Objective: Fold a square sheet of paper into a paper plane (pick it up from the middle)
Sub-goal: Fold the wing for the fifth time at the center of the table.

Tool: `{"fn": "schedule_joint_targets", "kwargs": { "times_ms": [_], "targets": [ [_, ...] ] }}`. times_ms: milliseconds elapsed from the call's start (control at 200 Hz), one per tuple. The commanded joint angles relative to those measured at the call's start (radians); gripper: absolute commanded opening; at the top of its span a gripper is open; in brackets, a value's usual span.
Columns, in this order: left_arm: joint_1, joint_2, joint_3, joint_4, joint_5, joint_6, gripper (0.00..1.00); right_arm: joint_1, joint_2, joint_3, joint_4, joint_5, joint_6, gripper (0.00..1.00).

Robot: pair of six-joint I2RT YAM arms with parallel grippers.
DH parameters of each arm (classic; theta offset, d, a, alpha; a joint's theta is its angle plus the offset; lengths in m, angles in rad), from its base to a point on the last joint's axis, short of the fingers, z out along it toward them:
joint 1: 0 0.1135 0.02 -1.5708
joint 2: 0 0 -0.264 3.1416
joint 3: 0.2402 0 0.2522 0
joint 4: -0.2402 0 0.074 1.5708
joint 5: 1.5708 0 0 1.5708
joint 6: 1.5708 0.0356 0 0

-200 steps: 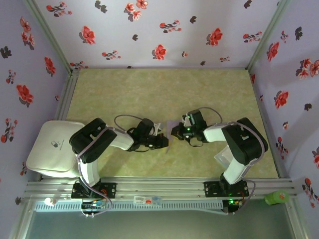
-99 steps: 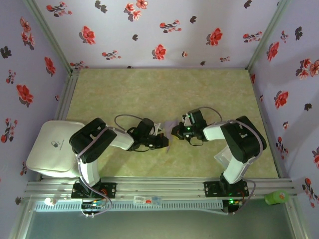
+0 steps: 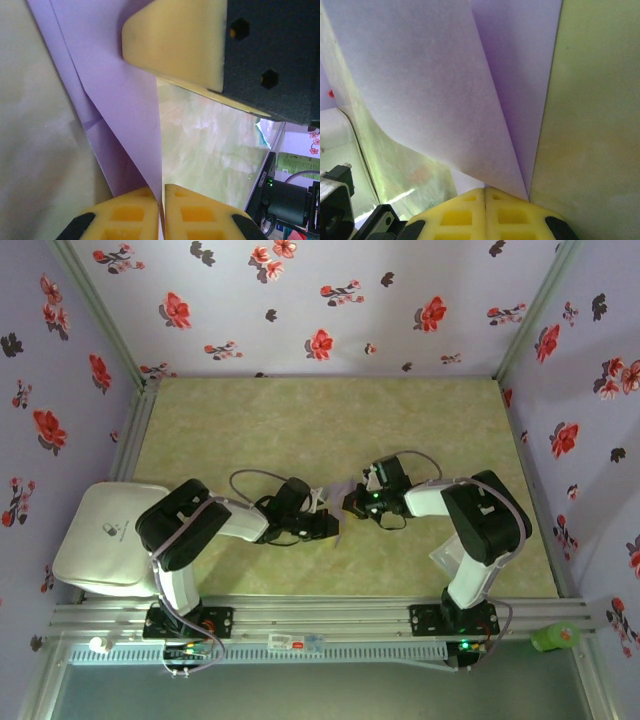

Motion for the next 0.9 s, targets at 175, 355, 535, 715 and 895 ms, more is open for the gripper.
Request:
{"fn": "schedule_joint_targets", "kwargs": {
  "times_ms": [175,355,535,715,895],
  "targets": [
    [-0.029,-0.023,-0.005,-0.103,0.005,0.016,0.05,0.015,0.043,0.01,-0.121,0.095,-0.033,0.05],
    [-0.033,-0.014,-0.005,-0.107,0.036,0.023,0.09,0.017,0.042,0.015,-0.151,0.11,-0.046,0.04],
    [-0.038,-0.029,-0.013,-0.127,0.037,0.029,0.11,0.021,0.049,0.019,-0.163,0.117,-0.05,0.04],
    [-0.047,-0.053,-0.022,-0.138,0.036,0.027,0.1,0.024,0.048,0.027,-0.179,0.124,-0.051,0.03],
    [-0.057,-0.051,-0.027,-0.142,0.036,0.026,0.03,0.027,0.047,0.035,-0.193,0.126,-0.056,0.03]
  ]
}}
